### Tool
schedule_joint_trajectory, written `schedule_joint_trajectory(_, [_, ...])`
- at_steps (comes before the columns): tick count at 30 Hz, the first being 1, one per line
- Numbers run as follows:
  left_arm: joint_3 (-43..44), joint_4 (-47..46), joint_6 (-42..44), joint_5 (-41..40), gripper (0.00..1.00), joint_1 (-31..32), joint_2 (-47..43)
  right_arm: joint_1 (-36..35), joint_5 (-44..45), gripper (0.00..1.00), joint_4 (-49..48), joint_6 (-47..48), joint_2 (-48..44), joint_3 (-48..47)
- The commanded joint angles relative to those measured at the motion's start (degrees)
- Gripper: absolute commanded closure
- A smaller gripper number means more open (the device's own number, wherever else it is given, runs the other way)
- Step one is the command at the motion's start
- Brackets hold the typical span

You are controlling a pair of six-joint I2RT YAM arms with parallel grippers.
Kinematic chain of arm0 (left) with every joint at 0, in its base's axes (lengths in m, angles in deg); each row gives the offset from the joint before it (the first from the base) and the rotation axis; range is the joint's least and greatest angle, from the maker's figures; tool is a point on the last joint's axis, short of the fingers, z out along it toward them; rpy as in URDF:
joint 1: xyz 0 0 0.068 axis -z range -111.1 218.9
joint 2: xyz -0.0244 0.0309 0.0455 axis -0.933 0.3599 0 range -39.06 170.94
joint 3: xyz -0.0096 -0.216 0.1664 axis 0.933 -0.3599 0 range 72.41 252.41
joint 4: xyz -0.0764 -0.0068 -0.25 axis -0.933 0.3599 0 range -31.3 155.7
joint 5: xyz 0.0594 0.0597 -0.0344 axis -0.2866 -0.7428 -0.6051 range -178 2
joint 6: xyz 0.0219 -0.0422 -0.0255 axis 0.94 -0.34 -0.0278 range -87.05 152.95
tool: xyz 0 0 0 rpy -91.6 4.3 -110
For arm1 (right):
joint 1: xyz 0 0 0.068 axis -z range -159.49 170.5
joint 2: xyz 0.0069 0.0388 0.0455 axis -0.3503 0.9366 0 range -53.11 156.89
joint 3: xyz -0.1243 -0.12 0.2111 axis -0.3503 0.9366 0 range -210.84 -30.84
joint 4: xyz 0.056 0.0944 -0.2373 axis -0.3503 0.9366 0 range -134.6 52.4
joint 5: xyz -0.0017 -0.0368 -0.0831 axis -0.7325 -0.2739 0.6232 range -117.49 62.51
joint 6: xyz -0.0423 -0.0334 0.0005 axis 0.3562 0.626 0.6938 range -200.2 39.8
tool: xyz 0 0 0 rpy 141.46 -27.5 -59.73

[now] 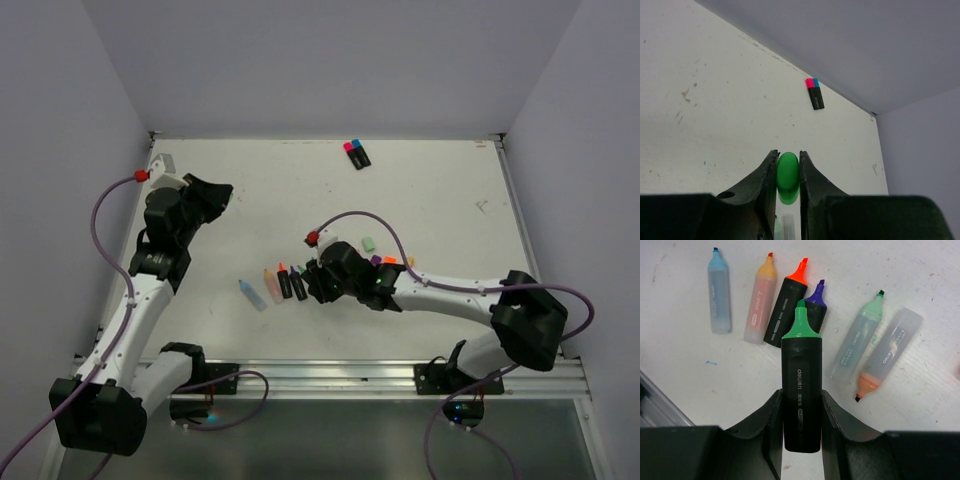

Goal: Open the pen caps

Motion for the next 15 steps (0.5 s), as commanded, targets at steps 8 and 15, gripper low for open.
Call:
schedule_joint_trajectory(8, [-4.1,2.8,3.7,7.4,1.00,0.0,-6.3,0.0,11.1,1.00,8.4,-2.8,11.3,-13.7])
schedule_joint_trajectory(15, [-5.6,3.0,4.6,12.9,1.00,0.1,-6.2,0.1,11.2,0.95,9.9,-4.3,16.4,-16.1])
